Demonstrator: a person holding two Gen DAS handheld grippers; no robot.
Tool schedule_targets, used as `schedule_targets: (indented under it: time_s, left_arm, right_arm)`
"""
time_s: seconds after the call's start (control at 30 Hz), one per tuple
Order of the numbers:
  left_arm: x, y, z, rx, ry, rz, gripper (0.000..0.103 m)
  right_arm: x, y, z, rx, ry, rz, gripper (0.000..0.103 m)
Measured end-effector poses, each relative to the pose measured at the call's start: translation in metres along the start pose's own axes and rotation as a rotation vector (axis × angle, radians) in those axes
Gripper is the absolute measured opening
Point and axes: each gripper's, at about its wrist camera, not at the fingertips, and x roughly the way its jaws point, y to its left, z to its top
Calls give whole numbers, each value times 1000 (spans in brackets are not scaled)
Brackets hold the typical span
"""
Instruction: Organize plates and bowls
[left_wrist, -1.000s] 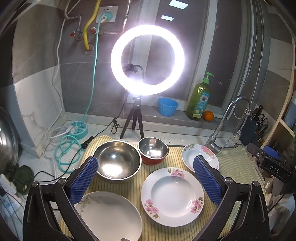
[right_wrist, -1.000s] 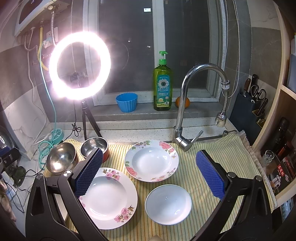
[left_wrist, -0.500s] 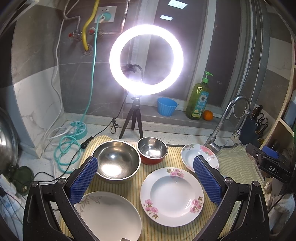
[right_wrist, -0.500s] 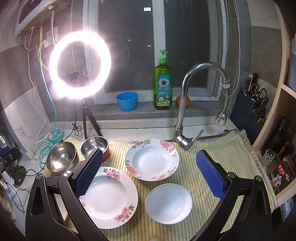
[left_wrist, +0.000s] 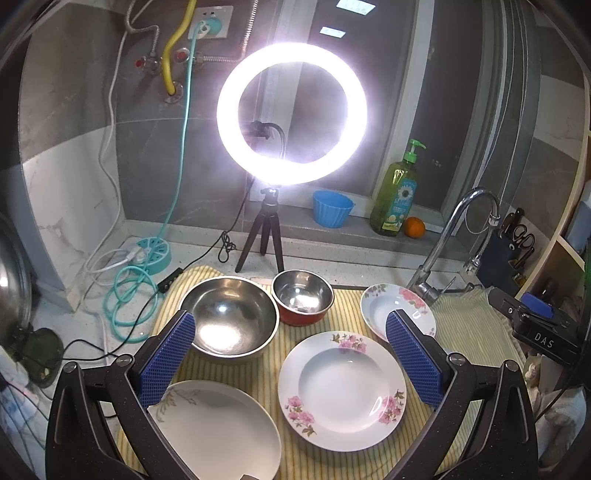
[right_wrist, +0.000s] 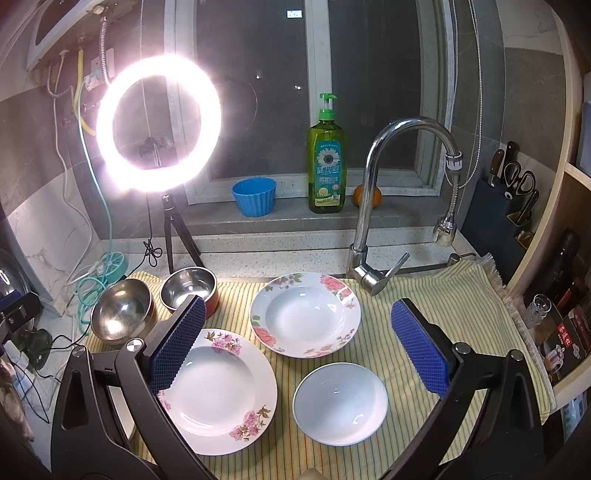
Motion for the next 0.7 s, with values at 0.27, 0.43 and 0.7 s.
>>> schedule_targets:
  time_s: [0.27, 0.43, 0.7]
  left_arm:
    - [10, 6, -1, -2, 27, -10, 102]
    - [20, 11, -6, -1, 70, -16, 102]
    - [42, 14, -17, 16, 154, -40, 102]
  right_arm:
    - [6, -1, -5, 2, 11, 3, 102]
    - [14, -4, -15, 6, 47, 23, 102]
    - [22, -11, -37, 50, 117, 71, 94]
